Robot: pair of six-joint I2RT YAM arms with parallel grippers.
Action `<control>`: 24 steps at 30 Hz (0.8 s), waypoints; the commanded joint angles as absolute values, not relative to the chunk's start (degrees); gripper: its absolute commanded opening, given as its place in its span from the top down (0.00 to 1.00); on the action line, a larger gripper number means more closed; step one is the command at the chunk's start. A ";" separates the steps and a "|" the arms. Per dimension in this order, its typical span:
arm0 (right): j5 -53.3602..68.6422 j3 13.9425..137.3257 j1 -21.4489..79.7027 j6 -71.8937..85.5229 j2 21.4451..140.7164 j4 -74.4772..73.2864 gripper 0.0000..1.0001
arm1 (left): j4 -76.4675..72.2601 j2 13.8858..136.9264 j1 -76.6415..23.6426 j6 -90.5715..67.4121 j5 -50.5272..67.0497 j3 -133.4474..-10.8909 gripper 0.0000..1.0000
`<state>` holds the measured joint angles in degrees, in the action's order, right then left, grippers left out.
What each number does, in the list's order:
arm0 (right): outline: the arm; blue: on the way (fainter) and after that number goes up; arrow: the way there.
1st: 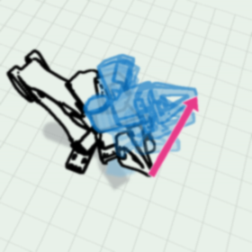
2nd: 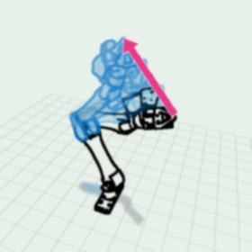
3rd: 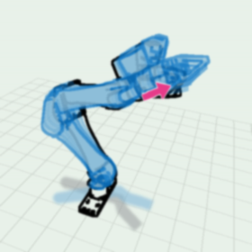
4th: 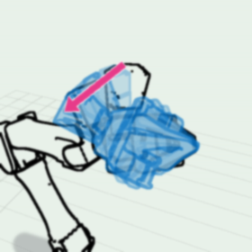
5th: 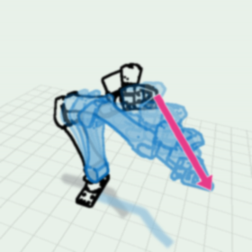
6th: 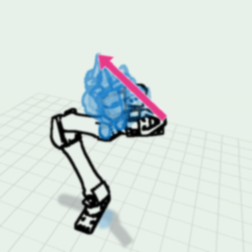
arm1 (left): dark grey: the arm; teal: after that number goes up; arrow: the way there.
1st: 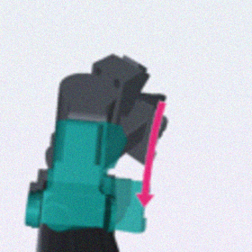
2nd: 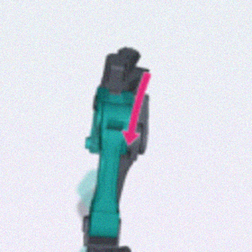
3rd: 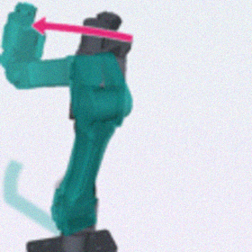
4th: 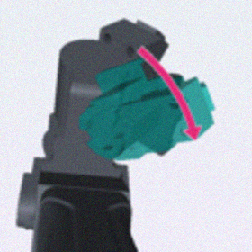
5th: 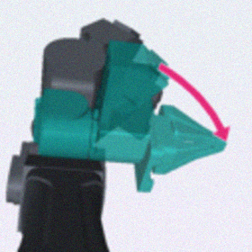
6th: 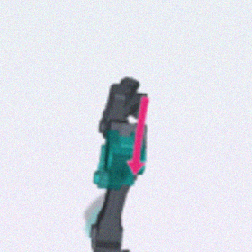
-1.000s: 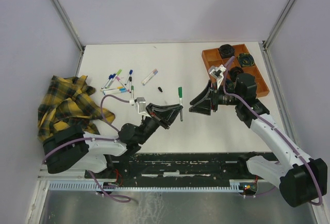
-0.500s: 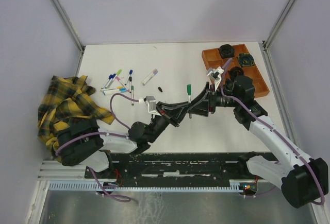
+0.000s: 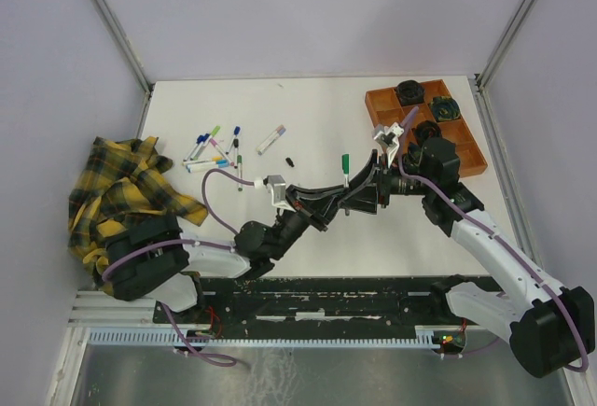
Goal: Open the pen caps
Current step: Pick up the pen from the center of the board.
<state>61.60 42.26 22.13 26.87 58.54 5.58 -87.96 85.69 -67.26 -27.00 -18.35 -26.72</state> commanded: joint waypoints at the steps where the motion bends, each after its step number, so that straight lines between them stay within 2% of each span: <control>1: 65.13 43.86 22.50 24.39 57.72 6.12 0.39 | -99.02 82.16 -67.46 -23.20 -20.28 -27.59 0.97; 9: 65.56 43.60 23.06 24.38 57.87 6.82 0.41 | -99.11 81.62 -67.45 -23.99 -18.99 -28.07 0.97; 14: 64.77 43.55 23.33 24.20 57.83 6.87 0.46 | -99.09 81.90 -67.50 -24.57 -18.33 -28.52 0.97; 21: 64.45 43.29 23.74 24.09 57.92 7.58 0.59 | -99.07 82.90 -67.50 -25.61 -17.46 -29.35 0.97; 24: 64.49 43.41 23.90 23.93 58.01 7.58 0.69 | -98.98 83.22 -67.45 -25.90 -17.15 -29.57 0.97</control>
<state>64.16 42.30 23.46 24.91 58.54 5.17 -88.03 82.87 -67.29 -26.20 -17.72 -27.59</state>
